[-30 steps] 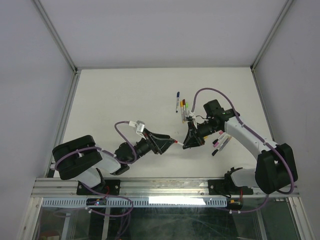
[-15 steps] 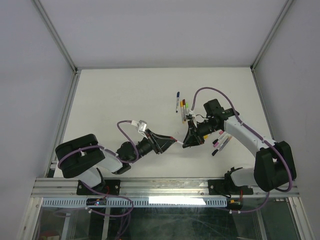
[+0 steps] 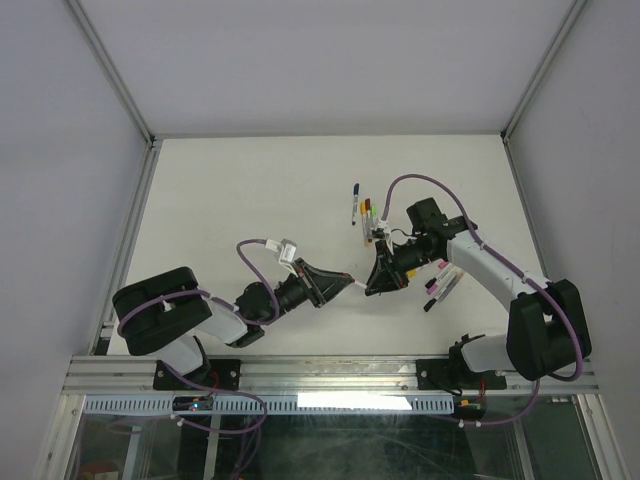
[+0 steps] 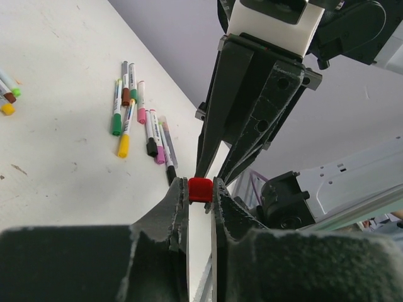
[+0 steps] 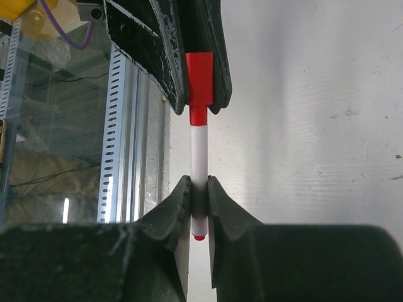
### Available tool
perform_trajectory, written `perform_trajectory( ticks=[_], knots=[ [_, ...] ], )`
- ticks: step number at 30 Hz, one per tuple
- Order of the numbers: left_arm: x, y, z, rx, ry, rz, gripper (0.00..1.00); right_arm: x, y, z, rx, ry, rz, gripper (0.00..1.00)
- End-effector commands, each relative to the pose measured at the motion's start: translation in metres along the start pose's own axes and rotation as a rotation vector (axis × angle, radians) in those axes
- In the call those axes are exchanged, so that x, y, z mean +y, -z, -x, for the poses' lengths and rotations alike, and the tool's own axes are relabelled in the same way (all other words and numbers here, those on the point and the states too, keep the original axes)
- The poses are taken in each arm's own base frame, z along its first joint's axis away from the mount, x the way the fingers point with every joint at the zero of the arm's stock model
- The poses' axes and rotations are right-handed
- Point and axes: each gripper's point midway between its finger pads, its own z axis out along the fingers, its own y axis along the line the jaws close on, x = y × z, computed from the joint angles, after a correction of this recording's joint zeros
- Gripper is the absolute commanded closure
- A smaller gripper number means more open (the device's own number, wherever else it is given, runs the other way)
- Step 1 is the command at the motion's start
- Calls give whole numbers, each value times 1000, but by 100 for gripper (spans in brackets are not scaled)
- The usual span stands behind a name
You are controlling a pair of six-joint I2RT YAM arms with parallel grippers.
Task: Open the pen caps
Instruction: Open the pen cap from the pen.
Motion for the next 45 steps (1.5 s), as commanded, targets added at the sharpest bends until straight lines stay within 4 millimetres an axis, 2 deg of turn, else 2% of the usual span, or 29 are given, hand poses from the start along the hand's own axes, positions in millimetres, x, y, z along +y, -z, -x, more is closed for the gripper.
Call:
perform_trajectory(
  ticks=[1, 4, 5, 8, 11, 14, 15, 18, 19, 21, 23, 28, 31, 34, 36, 37, 40, 42, 45],
  knots=[
    [-57, -3, 46, -185, 21, -229, 100, 3, 2, 22, -60, 63, 18, 79],
    [-56, -5, 45, -182, 17, -229, 100, 4, 1, 24, -80, 65, 20, 55],
    [-56, -5, 45, -182, 16, -229, 100, 5, 0, 25, -88, 69, 24, 52],
    [-56, -8, 45, -184, 7, -230, 100, 6, -4, 24, -82, 78, 26, 50],
    [-56, -11, 46, -194, -3, -227, 100, 4, -8, 20, -59, 76, 21, 53],
    [-56, -12, 48, -200, -13, -229, 100, 3, -12, 17, -39, 71, 19, 62],
    [-56, -12, 48, -203, -16, -228, 100, 4, -13, 17, -37, 73, 23, 69],
    [-52, -10, 55, -228, -29, -206, 100, 6, -14, 17, -29, 72, 30, 100],
    [-47, -8, 61, -242, -32, -193, 100, 7, -14, 16, -26, 73, 34, 100],
    [-36, -3, 80, -275, -24, -174, 100, 9, -14, 15, -20, 71, 38, 100],
    [-27, 1, 108, -307, -42, -189, 100, 10, -15, 12, -14, 61, 46, 100],
    [-10, 14, 190, -440, -175, -134, 100, 8, -17, 10, 7, 18, 59, 100],
    [-11, 19, 218, -481, -252, -76, 100, 4, -18, 8, 15, -11, 61, 100],
    [-14, 27, 229, -481, -282, -30, 100, -2, -20, 8, 16, -34, 39, 100],
    [-3, 28, 225, -427, -270, 39, 100, -9, -21, 11, 6, -50, 11, 100],
    [8, 29, 219, -384, -253, 98, 100, -13, -23, 14, -5, -65, -7, 100],
    [57, 42, 199, -265, -173, 348, 100, -29, -32, 28, -43, -83, -80, 100],
    [90, 55, 184, -183, -121, 499, 100, -39, -46, 38, -50, -130, -136, 100],
    [136, 77, 165, -59, -15, 693, 100, -55, -78, 55, -50, -239, -255, 100]
  ],
)
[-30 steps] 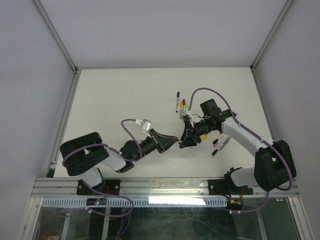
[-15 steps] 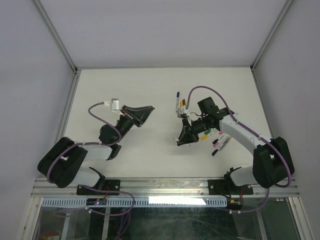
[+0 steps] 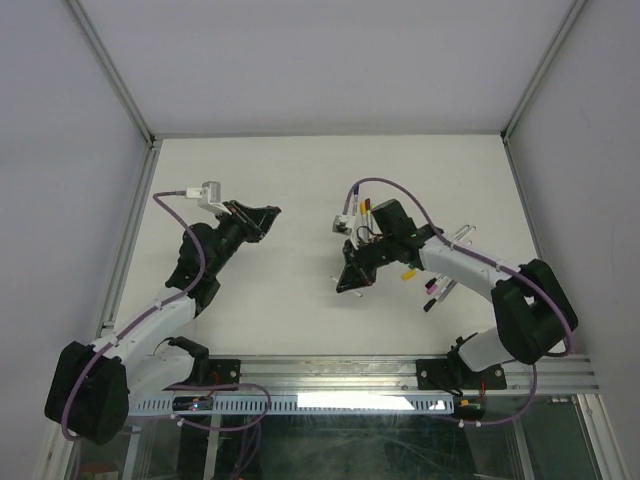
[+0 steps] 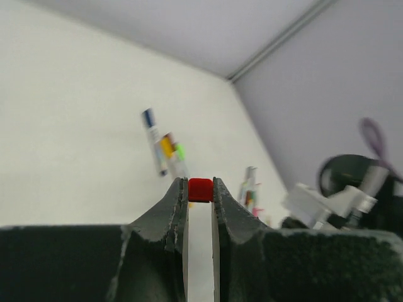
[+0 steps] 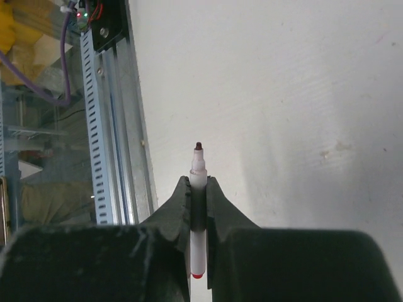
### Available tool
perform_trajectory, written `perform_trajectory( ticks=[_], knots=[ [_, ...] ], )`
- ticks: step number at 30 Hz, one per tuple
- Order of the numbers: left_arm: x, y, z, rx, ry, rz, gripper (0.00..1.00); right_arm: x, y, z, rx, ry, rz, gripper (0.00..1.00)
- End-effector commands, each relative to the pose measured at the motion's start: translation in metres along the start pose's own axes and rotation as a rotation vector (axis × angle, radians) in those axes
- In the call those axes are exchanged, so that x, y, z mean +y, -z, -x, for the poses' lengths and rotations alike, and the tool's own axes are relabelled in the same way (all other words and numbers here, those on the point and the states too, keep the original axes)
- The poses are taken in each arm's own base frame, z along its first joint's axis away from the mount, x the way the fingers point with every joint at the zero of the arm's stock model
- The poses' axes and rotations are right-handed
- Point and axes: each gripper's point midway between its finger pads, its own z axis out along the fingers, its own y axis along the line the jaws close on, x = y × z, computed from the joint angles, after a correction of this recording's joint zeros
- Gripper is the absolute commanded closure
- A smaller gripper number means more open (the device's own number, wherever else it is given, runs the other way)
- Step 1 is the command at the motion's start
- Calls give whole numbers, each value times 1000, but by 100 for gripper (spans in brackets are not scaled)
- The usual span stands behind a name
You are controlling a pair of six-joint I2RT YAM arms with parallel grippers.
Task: Open the pen caps
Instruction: Open the pen cap from the pen, then place the pen at the center of the board, then place the pen cap at the center of the board.
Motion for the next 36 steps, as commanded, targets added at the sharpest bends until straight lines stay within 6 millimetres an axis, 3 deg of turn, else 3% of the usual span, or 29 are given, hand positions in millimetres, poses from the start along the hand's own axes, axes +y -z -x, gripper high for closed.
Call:
perform_trajectory(
  ticks=[1, 6, 9, 15, 20, 24, 29, 36],
  knots=[
    [99, 25, -52, 301, 66, 430, 100, -25, -44, 55, -90, -131, -221, 100],
    [172, 38, -54, 343, 93, 797, 100, -59, -98, 55, -4, -345, -402, 100],
    [208, 48, -52, 352, 126, 971, 100, -73, -121, 68, -12, -347, -430, 100],
    [250, 69, -49, 350, 135, 1187, 100, -67, -162, 109, -63, -313, -444, 100],
    [267, 80, -48, 353, 129, 1274, 100, -65, -204, 113, -23, -347, -443, 98],
    [276, 81, -44, 349, 134, 1294, 100, -64, -226, 109, 18, -372, -439, 96],
    [285, 85, -34, 317, 147, 1321, 100, -71, -234, 101, 45, -378, -457, 93],
    [288, 87, -40, 340, 162, 1321, 97, -87, -235, 91, 61, -366, -526, 86]
  ],
)
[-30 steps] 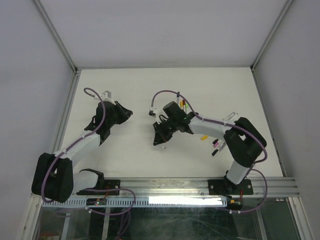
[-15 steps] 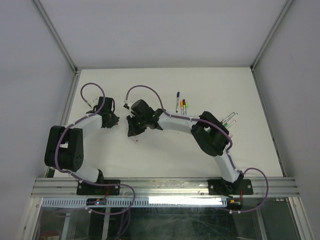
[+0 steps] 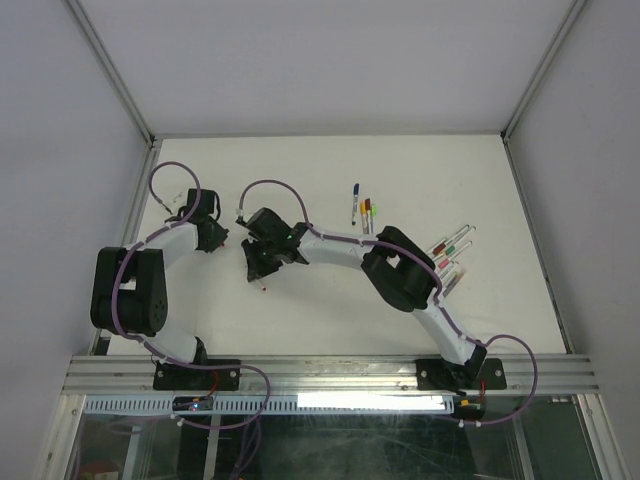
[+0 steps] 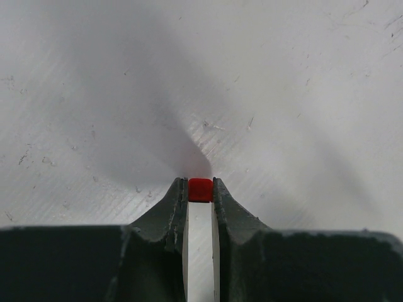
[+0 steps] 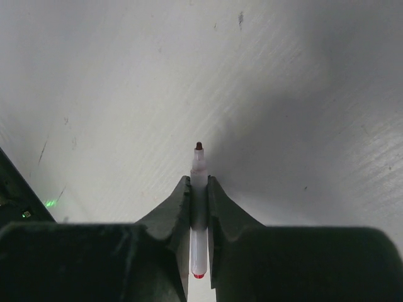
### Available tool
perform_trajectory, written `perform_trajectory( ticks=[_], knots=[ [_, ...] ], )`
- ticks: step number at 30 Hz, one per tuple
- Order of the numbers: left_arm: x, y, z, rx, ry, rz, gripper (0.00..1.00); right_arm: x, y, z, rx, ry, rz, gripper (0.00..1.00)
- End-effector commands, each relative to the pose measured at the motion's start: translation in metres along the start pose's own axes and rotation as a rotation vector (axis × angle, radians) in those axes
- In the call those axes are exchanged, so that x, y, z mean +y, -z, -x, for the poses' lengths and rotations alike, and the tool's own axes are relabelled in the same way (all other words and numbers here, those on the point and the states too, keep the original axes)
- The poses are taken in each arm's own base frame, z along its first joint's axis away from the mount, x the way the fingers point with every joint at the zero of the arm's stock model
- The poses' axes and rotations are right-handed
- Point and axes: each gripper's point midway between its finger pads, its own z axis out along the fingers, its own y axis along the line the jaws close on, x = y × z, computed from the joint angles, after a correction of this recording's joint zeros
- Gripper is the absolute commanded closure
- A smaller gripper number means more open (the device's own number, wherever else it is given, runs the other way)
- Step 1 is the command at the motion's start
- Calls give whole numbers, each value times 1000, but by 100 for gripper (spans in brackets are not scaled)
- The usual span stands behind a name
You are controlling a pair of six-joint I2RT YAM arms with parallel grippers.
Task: Open the pen caps
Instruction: Place the pen cap at the center of the board.
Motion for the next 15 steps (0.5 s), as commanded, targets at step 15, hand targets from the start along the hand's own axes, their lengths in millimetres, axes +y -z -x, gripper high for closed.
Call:
perform_trajectory(
  ticks=[15],
  knots=[
    [-3, 4, 6, -17, 14, -10, 79, -18, -1, 7, -27, 20, -89, 71]
  ],
)
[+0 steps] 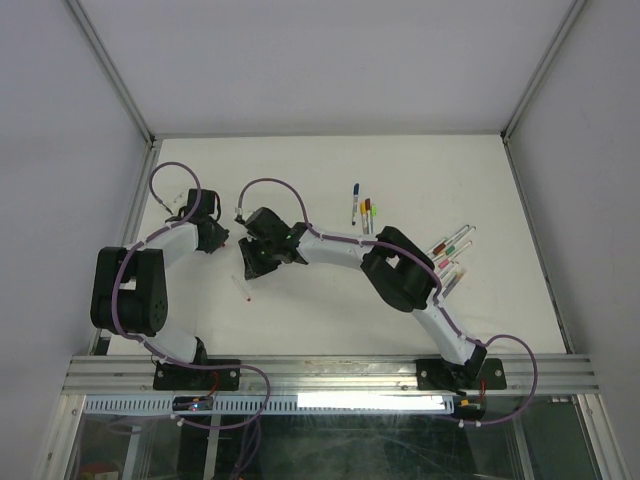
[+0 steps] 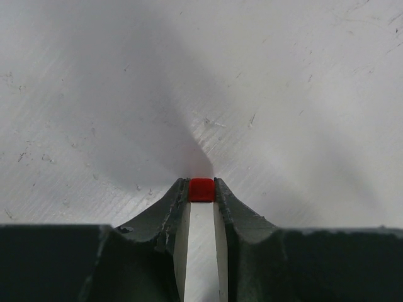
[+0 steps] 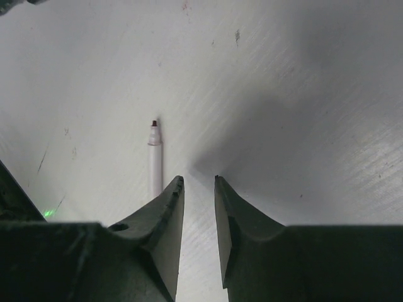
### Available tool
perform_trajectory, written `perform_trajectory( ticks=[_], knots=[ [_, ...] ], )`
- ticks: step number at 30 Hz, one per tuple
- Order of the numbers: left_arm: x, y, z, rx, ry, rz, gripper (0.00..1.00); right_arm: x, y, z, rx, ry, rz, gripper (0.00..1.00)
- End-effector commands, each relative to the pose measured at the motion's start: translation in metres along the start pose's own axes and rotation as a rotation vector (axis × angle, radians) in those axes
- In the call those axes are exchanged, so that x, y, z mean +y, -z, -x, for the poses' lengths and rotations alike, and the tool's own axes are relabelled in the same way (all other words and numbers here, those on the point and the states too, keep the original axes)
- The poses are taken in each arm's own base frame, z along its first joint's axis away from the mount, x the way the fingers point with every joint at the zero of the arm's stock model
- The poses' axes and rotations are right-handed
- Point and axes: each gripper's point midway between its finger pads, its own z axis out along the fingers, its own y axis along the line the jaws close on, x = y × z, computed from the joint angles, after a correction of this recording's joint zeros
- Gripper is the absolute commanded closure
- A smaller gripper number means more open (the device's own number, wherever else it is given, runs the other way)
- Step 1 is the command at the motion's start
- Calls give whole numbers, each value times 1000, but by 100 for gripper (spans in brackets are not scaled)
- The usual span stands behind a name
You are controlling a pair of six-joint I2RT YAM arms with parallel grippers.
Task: Open the pen caps
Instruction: Place the pen cap at the center of the board.
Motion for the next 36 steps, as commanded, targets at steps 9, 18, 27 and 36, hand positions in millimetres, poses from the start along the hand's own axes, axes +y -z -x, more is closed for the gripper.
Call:
perform_trajectory(
  ticks=[9, 18, 27, 36],
  knots=[
    [1, 11, 10, -39, 16, -3, 57, 12, 30, 11, 6, 63, 111, 70],
    [40, 72, 22, -147, 138, 68, 1, 33, 122, 21, -91, 267, 434, 70],
    [126, 103, -26, -73, 309, 410, 1, 29, 154, 35, -130, 222, 534, 70],
    [158, 110, -46, -57, 424, 554, 1, 20, 182, 51, -183, 165, 575, 70]
  ],
)
